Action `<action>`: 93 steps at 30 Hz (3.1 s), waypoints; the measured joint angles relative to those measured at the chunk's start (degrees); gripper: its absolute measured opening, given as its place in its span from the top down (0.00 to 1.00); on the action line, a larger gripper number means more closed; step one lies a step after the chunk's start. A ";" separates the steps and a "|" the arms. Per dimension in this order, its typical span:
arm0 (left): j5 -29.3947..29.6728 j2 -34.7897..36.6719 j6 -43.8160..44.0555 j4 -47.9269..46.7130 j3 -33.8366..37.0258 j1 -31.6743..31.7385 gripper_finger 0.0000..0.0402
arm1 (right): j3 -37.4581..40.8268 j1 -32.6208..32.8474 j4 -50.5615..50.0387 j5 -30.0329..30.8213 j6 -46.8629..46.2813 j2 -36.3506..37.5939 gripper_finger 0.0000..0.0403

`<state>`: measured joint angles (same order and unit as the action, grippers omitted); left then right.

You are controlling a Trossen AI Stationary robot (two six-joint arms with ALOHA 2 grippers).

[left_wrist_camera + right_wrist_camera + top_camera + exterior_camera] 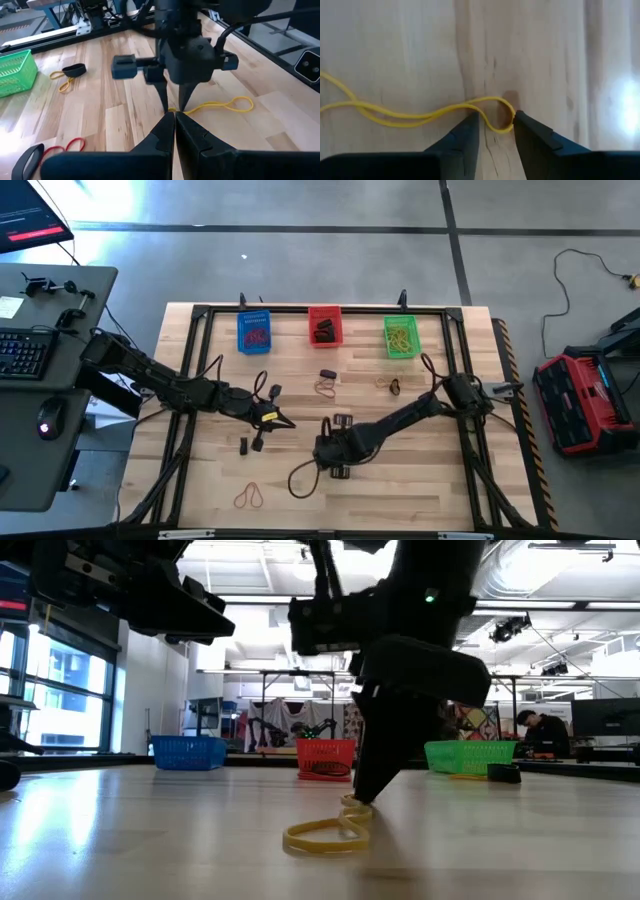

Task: Sort rubber bands into baskets
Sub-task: Put the yellow rubber band into the green bin

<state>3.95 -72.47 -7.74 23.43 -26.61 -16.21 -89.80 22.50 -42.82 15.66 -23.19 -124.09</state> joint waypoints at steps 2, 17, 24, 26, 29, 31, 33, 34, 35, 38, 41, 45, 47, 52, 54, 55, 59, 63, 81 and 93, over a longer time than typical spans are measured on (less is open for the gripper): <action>-0.02 0.00 -0.31 -0.21 0.00 0.00 0.99 | 0.79 -0.97 1.71 -2.97 2.69 0.15 0.72; 0.71 0.00 -1.43 -1.05 -0.02 0.00 0.99 | -1.19 -3.39 -2.35 -9.34 12.30 -0.02 0.99; 1.32 0.00 -0.24 -0.95 -0.04 0.00 0.99 | -4.24 -4.30 -11.52 -2.67 13.18 3.56 1.00; 1.33 0.00 0.72 -0.85 -0.04 0.04 0.99 | -4.24 -4.87 -13.69 -1.15 12.54 5.04 1.00; 1.25 0.00 1.88 -0.25 -0.07 0.73 0.99 | -4.22 -5.78 -16.89 2.04 11.62 8.03 1.00; 0.10 -0.22 2.89 2.73 0.63 2.03 0.99 | -4.24 -6.62 -19.83 4.28 11.08 9.98 1.00; -2.73 -0.44 3.76 7.28 2.92 3.84 1.00 | -4.04 -7.81 -21.85 5.98 9.88 11.64 1.00; -4.00 -0.64 4.67 10.13 4.46 4.82 1.00 | -3.89 -8.46 -23.12 6.96 9.26 12.49 1.00; -4.84 -0.97 5.83 13.40 5.78 5.75 1.00 | -3.67 -9.06 -24.48 8.07 8.66 13.34 1.00; -5.14 -1.29 7.98 21.85 10.10 8.03 1.00 | -2.80 -11.05 -26.54 10.67 7.53 16.10 1.00; -5.00 -1.85 9.92 26.75 13.21 9.59 1.00 | -1.02 -13.24 -27.69 12.44 6.55 19.07 1.00; -4.76 -2.16 11.16 30.02 14.59 10.45 1.00 | 2.04 -16.63 -28.34 16.16 4.93 24.18 1.00; -4.70 -2.21 11.01 30.10 14.62 10.60 1.00 | 3.72 -18.47 -29.00 18.87 3.50 26.96 1.00; -4.66 -2.21 9.11 30.96 14.56 10.60 1.00 | 7.15 -23.78 -30.23 26.12 -0.30 33.92 1.00; -4.63 -2.19 8.88 30.98 14.56 10.59 1.00 | 8.74 -26.20 -30.14 27.95 -1.12 36.39 1.00; -4.63 -2.20 8.89 30.98 14.56 10.58 1.00 | 9.60 -27.41 -29.89 28.86 -1.34 37.44 1.00; -4.55 -2.19 9.81 30.94 14.56 10.58 1.00 | 13.82 -32.97 -28.22 30.22 -1.31 41.09 1.00; -4.55 -2.19 10.10 30.88 14.56 10.58 1.00 | 19.76 -38.42 -24.54 30.38 -0.63 43.11 1.00; -4.56 -2.16 10.61 30.40 14.56 10.56 1.00 | 38.97 -54.17 9.28 16.35 11.66 43.85 1.00; -4.55 -2.16 10.61 29.58 14.56 10.51 1.00 | 42.06 -60.18 14.68 10.25 11.71 42.29 1.00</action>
<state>-0.60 -74.63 2.87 53.01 -12.05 -5.69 -47.75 -37.68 -28.15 25.91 -11.49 -81.80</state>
